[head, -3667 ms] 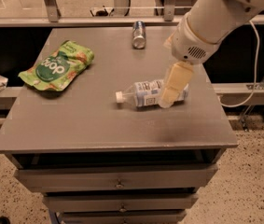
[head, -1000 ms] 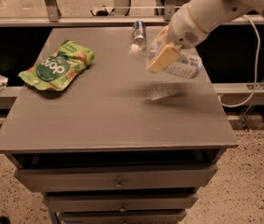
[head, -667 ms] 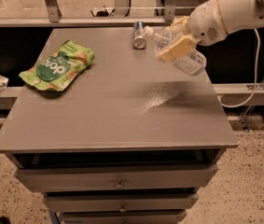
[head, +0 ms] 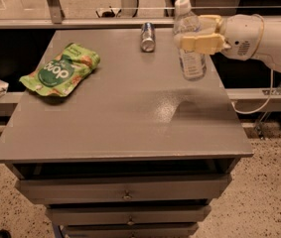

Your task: Place blue plastic bottle upright

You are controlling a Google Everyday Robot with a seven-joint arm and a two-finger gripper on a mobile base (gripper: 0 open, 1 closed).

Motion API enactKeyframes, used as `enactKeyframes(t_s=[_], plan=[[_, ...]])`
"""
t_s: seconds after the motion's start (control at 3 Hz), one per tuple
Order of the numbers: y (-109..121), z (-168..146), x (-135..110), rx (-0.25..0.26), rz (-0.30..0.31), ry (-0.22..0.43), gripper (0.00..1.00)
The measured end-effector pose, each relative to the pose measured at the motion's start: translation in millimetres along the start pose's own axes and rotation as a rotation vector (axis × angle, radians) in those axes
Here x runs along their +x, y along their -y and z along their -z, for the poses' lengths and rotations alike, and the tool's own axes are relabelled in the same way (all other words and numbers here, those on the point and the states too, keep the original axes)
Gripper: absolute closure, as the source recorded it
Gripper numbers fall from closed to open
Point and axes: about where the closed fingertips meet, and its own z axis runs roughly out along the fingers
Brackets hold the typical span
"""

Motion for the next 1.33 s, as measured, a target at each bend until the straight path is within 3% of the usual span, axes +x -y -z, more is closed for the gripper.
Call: enactKeyframes(t_s=[0.33, 0.67, 1.0, 1.33], plan=[[-0.6, 10.5, -1.8, 0.037, -0.059, 0.147, 1.0], [1.2, 20.2, 15.9, 0.077, -0.136, 0.233, 1.0], [4.5, 27.2, 41.1, 0.108, -0.207, 0.269, 1.0], [6.8, 28.0, 56.4, 0.111, -0.251, 0.273, 0.84]])
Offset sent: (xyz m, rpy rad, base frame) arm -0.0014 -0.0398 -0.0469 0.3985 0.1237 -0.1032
